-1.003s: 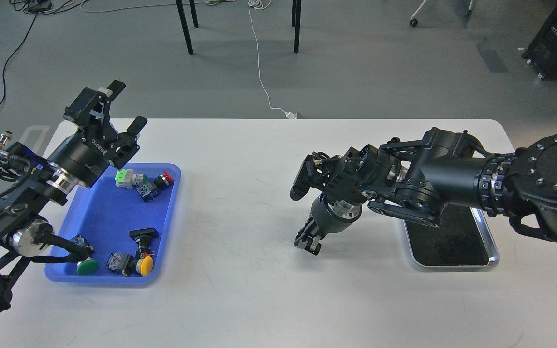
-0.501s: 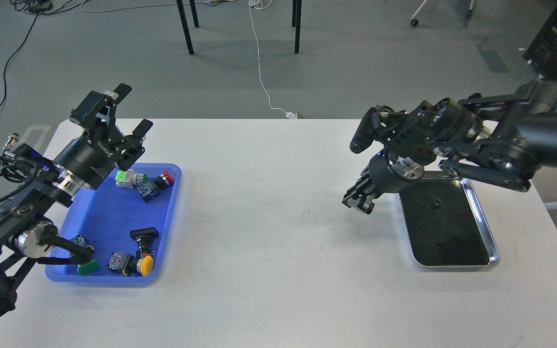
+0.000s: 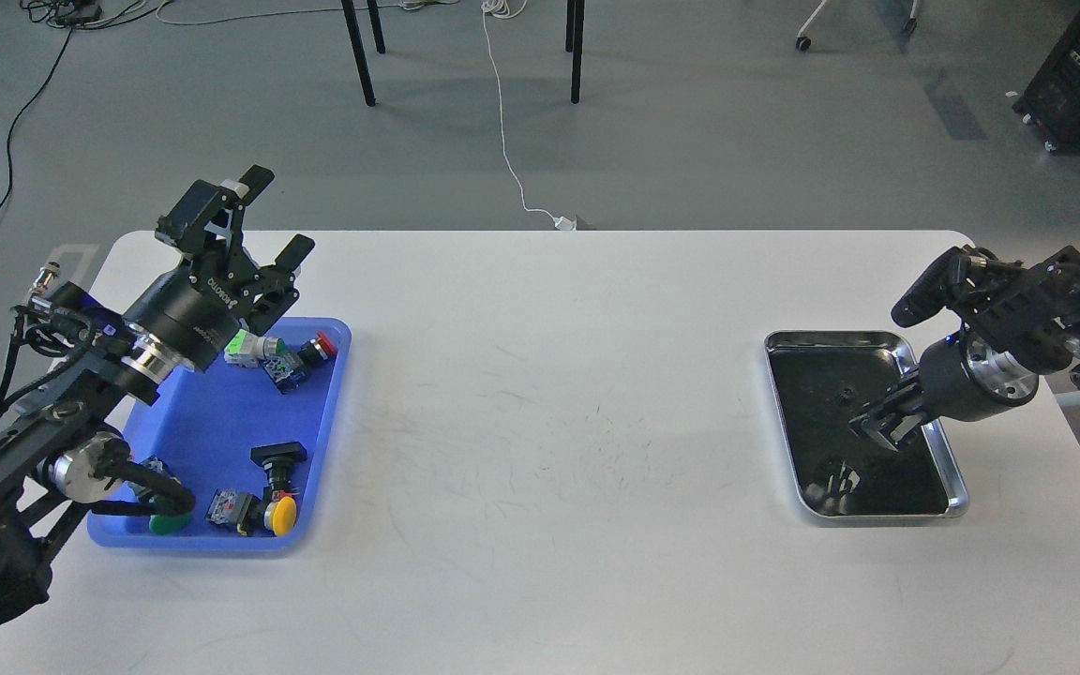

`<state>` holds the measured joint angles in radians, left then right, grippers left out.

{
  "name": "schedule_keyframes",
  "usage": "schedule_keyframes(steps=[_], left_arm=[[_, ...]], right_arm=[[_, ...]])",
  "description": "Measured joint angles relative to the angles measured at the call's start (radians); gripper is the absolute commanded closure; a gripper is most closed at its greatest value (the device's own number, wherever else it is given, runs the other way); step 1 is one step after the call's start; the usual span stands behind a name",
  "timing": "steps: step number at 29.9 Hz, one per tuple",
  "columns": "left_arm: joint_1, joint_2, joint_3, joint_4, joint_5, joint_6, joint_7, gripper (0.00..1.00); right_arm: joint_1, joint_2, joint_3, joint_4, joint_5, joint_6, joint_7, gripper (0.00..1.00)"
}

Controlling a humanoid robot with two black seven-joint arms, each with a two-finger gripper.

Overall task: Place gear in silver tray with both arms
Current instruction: 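Carry the gear into the silver tray and open the right gripper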

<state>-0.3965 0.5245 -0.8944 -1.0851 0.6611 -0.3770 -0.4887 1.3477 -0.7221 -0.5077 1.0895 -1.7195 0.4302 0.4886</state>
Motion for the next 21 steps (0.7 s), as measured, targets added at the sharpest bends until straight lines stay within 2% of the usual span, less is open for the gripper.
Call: schedule_keyframes(steps=[12,17,20,21], left_arm=[[0.000,-0.010,0.000,-0.001,0.000,-0.004,0.000,0.02],[0.000,-0.005,0.000,-0.001,0.000,-0.003,0.000,0.02],[0.000,-0.005,0.001,-0.001,0.001,-0.003,0.000,0.02],[0.000,-0.005,0.001,-0.001,0.001,-0.003,0.000,0.02]], right_arm=[[-0.069,0.017,0.002,-0.063,-0.021,-0.003,0.000,0.83],[-0.089,0.025,0.004,-0.076,-0.020,-0.009,0.000,0.77],[-0.099,0.028,0.011,-0.077,-0.020,-0.038,0.000,0.61],[-0.101,0.029,0.013,-0.077,-0.020,-0.048,0.000,0.50]])
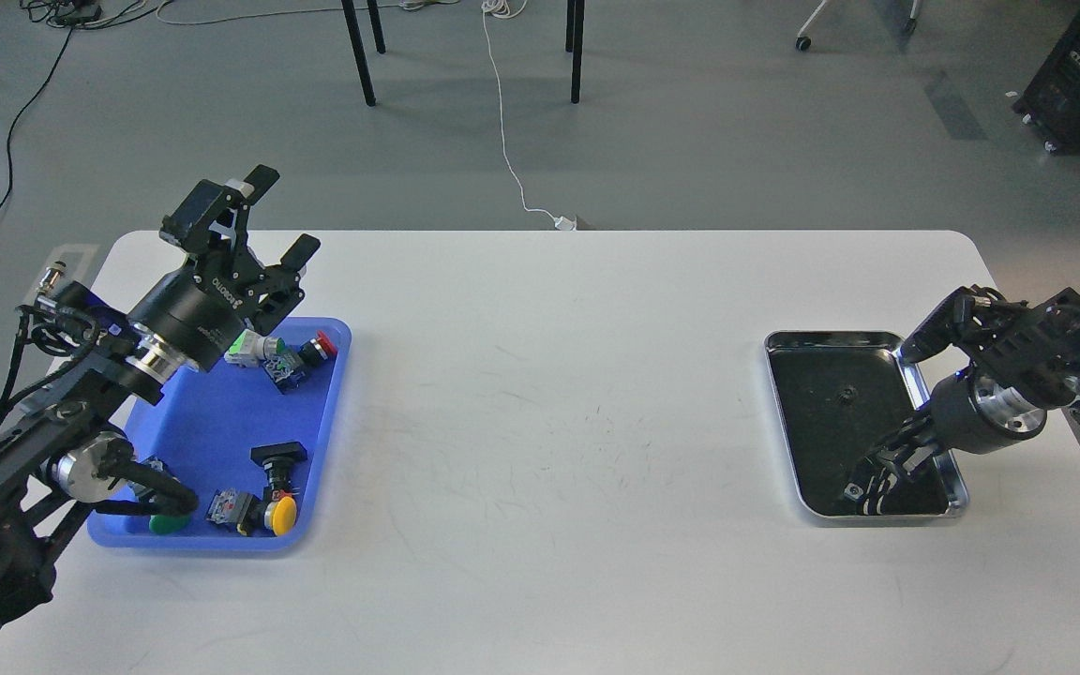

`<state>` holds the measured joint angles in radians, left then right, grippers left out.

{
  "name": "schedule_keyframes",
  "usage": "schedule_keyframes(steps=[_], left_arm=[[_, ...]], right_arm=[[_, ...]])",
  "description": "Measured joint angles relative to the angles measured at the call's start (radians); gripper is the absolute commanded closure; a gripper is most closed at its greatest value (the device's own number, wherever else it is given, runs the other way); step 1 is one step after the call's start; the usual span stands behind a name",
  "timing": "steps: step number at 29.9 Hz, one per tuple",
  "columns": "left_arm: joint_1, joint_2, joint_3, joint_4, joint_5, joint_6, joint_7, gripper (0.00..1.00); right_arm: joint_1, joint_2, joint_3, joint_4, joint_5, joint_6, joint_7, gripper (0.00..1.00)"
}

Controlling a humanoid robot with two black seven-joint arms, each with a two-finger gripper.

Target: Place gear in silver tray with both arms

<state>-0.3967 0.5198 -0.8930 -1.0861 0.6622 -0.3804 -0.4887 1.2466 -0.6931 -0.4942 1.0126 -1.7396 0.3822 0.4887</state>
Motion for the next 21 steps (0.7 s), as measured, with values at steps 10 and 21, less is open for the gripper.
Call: schedule_keyframes(steps=[10,21], left_arm=[[0.000,0.011,-0.001,0.000,0.001,0.000,0.000,0.02],[-0.001,-0.008,-0.005,-0.003,0.000,-0.001,0.000,0.02]], right_arm=[[-0.003,-0.013,0.051,0.035,0.007,-0.028,0.000,0.05],[-0.030,-0.075,0.390,0.047,0.426,-0.046,0.000,0.03]])
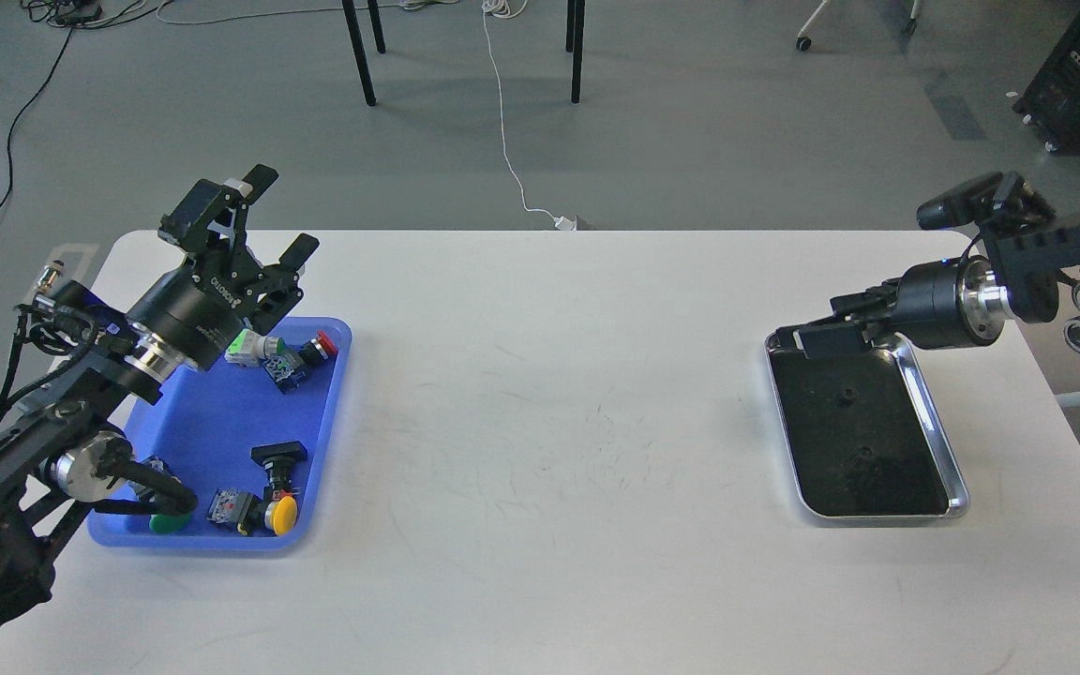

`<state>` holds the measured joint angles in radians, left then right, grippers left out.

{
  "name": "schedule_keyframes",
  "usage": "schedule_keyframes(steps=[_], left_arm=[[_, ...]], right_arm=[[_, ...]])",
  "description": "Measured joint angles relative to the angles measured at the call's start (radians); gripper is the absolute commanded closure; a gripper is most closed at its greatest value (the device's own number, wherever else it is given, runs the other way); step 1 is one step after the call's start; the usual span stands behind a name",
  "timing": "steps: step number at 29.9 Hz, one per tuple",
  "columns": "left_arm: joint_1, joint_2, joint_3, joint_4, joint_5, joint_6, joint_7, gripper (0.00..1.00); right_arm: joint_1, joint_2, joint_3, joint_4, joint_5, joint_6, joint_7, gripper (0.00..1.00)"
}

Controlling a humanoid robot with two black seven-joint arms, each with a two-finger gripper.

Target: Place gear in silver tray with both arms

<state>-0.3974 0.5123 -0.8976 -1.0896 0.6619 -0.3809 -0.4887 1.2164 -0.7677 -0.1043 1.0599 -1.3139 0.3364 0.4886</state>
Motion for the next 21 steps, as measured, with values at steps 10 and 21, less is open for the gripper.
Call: schedule_keyframes(steps=[10,21], left_arm=[[0.001,-0.062,-0.010,-0.001,0.004,0.019,0.000,0.02],[0.062,-0.171,-0.088,0.019,-0.010,0.065,0.156,0.02]], right_arm=[[-0.225,0.158,0.140,-0.104,0.871,-0.246,0.000,0.03],[-0.394,0.271,0.314,-0.106,1.250,-0.253,0.000,0.01]])
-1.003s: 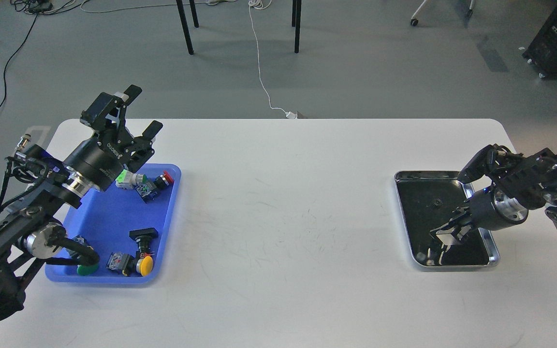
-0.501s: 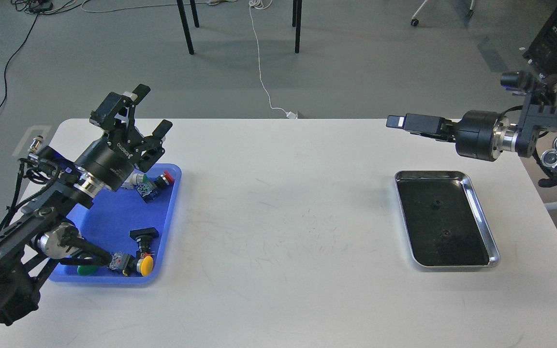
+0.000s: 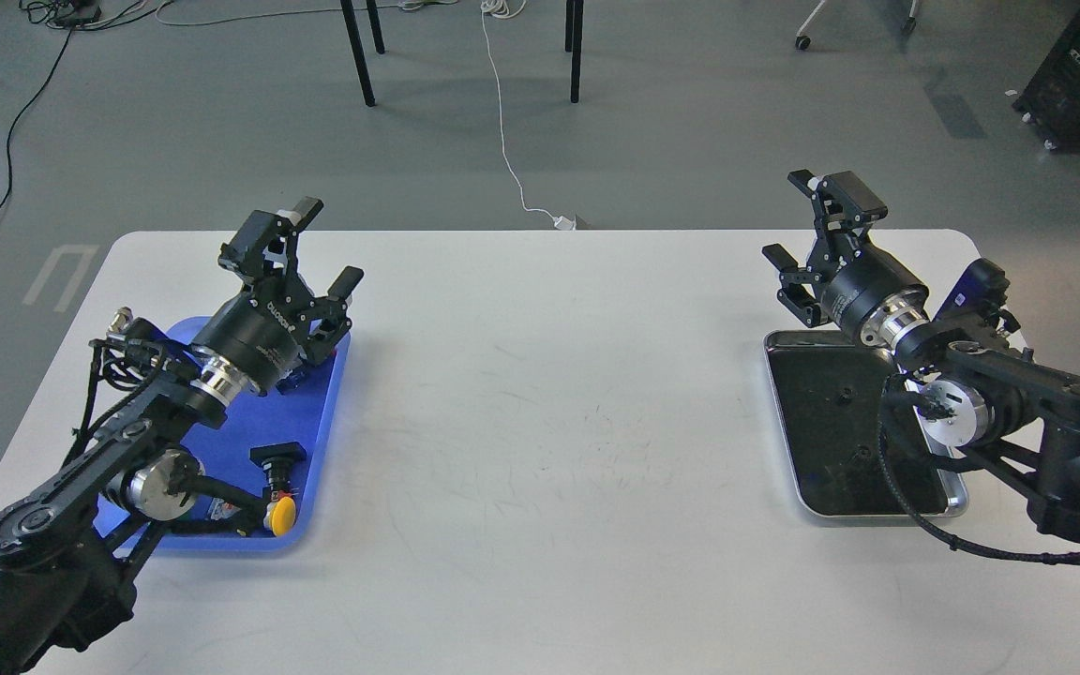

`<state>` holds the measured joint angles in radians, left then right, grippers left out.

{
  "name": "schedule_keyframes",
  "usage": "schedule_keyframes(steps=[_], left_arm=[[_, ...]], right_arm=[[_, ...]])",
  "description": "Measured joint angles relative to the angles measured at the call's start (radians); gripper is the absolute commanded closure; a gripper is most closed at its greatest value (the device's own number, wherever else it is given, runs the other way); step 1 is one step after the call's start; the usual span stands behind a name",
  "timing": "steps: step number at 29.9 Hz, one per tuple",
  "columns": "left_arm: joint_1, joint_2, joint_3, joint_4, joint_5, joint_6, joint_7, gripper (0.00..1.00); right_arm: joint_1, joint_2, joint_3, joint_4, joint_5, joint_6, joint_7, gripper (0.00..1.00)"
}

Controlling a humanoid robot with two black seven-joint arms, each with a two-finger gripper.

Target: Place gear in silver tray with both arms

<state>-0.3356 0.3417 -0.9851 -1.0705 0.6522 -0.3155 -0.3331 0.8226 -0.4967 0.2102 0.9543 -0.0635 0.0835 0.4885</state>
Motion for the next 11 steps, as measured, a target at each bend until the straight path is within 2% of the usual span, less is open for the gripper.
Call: schedule_keyframes(steps=[2,4,11], left_arm=[[0.013,-0.027,-0.033,0.003,0.000,-0.004,0.036,0.02],[0.019,-0.046,-0.047,0.009,0.003,-0.007,0.049,0.02],[0.038,-0.083,-0.061,0.012,0.010,-0.011,0.054,0.02]], right_arm=[[-0.009,0.018,0.018,0.004,0.002,0.038,0.000,0.01],[-0.013,0.027,0.021,0.001,0.001,0.081,0.000,0.01],[-0.033,0.040,0.016,0.005,-0.011,0.122,0.000,0.01]])
